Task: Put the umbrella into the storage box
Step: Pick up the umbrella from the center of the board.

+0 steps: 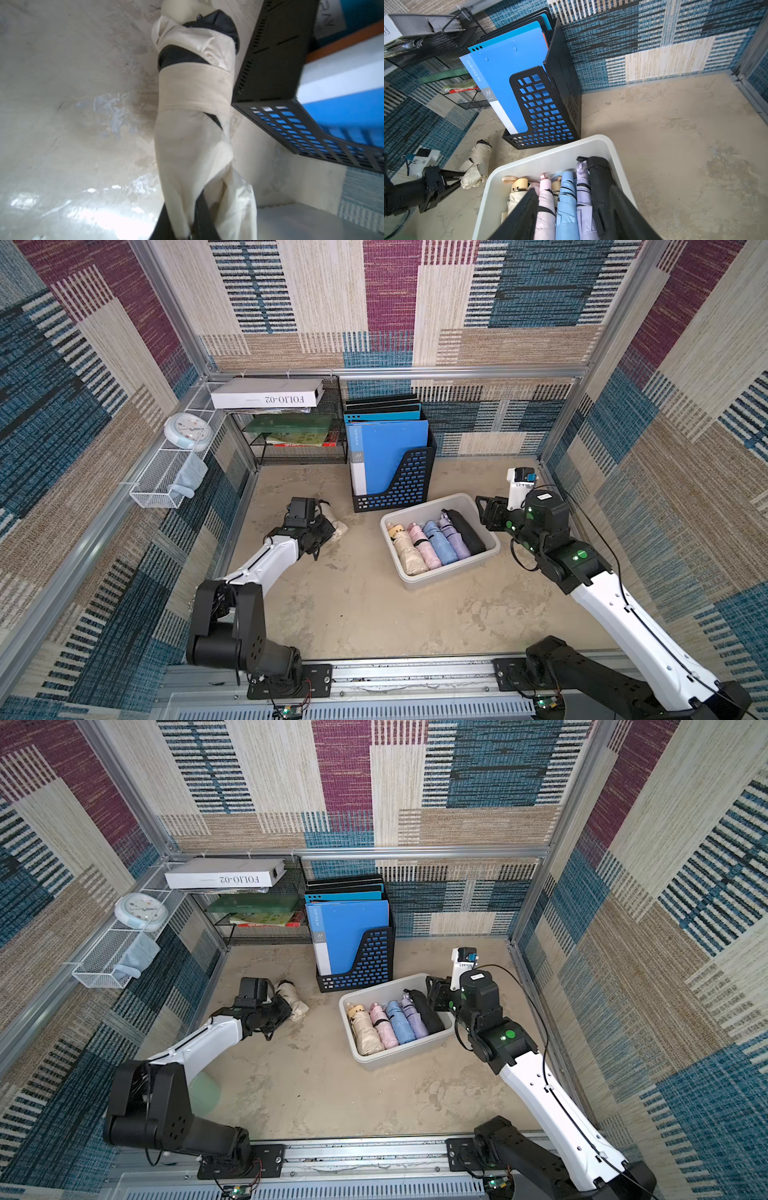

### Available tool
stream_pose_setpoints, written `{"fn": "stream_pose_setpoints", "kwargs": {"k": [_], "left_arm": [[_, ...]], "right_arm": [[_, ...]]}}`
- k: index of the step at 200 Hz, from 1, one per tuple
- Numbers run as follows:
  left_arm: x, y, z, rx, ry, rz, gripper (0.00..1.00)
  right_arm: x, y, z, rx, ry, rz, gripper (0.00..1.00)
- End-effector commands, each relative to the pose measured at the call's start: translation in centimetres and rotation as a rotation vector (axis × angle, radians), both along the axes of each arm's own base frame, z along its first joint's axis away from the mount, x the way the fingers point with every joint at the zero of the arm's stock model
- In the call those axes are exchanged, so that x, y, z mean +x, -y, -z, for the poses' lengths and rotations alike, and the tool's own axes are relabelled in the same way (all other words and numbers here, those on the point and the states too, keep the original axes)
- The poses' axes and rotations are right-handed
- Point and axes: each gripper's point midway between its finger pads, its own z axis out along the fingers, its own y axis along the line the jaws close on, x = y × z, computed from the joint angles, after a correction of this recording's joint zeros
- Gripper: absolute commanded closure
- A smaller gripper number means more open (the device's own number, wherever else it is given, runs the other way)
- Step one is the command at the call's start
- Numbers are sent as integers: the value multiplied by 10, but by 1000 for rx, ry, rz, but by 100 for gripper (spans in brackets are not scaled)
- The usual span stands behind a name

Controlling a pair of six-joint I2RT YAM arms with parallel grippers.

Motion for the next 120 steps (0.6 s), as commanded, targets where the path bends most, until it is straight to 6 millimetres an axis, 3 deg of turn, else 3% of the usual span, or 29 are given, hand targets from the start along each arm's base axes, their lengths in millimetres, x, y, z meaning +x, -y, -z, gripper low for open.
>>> {"fn": "stream_pose_setpoints", "kwargs": {"k": [1, 29, 80, 120], "left_arm": [[-6, 11, -32, -42, 137, 53, 100], [-26, 23, -72, -84, 291, 141, 100], [-54, 56, -151, -178, 561, 350, 100], [-78, 89, -185, -252, 680, 509, 100]], "right_arm": [[-1, -12, -6, 86, -6, -43, 40], [3, -26, -14, 144, -25, -86, 37], [7, -70, -42, 281, -28, -277, 34], [1, -121, -63, 338, -26, -492, 29]]}}
